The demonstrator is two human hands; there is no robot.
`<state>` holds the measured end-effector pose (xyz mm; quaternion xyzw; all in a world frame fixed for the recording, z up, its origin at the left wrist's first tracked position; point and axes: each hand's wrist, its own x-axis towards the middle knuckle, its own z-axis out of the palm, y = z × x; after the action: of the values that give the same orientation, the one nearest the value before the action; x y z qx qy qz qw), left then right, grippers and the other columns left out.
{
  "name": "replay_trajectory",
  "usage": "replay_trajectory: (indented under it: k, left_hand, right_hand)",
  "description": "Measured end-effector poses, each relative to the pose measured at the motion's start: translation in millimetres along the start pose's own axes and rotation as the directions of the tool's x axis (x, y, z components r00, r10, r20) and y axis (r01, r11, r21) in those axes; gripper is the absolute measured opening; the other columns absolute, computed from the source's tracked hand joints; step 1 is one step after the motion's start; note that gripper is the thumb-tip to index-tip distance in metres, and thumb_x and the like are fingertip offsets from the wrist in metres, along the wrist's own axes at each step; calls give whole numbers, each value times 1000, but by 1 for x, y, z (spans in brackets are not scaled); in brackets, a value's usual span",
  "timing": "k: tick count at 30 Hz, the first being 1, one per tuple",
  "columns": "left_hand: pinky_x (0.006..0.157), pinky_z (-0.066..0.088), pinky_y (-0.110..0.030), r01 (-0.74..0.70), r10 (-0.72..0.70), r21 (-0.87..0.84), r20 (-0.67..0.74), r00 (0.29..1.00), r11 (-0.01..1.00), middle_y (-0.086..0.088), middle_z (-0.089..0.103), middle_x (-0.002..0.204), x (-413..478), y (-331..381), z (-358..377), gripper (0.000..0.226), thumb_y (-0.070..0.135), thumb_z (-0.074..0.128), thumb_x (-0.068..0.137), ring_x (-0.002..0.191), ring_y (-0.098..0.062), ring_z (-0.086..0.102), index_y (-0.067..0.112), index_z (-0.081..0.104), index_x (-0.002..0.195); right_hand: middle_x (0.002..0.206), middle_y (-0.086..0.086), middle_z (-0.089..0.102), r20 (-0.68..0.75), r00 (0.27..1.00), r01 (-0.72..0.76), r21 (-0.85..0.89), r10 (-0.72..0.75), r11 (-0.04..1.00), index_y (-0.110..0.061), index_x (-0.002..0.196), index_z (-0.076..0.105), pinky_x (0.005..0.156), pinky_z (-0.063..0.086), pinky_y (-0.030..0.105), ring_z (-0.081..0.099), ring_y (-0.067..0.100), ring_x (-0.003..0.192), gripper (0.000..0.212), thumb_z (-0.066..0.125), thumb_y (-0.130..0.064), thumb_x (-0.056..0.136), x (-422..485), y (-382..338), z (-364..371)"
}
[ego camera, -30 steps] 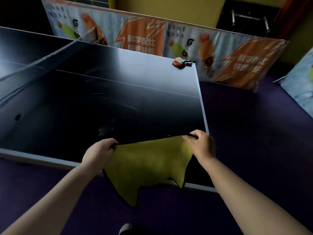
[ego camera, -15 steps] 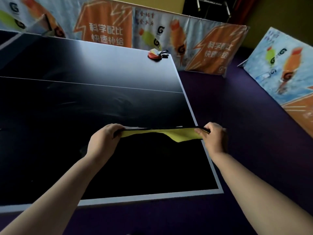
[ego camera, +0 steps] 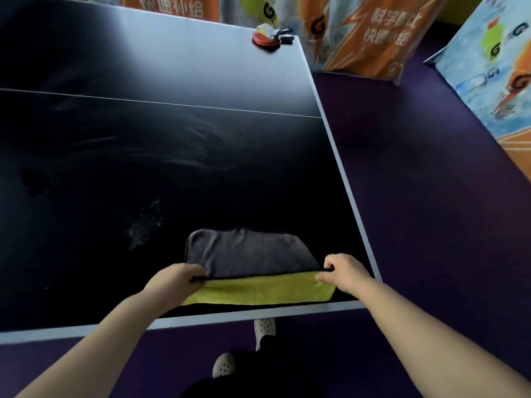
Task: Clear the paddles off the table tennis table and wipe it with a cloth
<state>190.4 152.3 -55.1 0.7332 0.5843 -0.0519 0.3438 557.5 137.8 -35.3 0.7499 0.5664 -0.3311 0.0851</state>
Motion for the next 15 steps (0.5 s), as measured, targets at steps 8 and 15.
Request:
replay_trajectory:
  k: [8, 15]
  left_hand:
    - [64, 45, -29, 157, -208, -178, -327, 922, 972, 5, 65, 84, 60, 24, -36, 9, 28, 64, 85, 77, -16, 59, 24, 67, 93]
    - [62, 40, -29, 279, -335, -202, -352, 874, 939, 6, 62, 90, 96, 33, -12, 13, 27, 57, 90, 84, -16, 58, 24, 66, 99]
  right_hand:
    - [89, -4, 59, -150, 988, -11, 100, 26, 995, -23, 86, 54, 72, 42, 32, 60, 25, 92, 19, 66, -38, 89, 72, -10, -16]
    - [118, -2, 61, -89, 993, 67, -68, -73, 995, -25, 117, 60, 95, 36, 34, 55, 21, 114, 29, 64, -30, 89, 112, -7, -6]
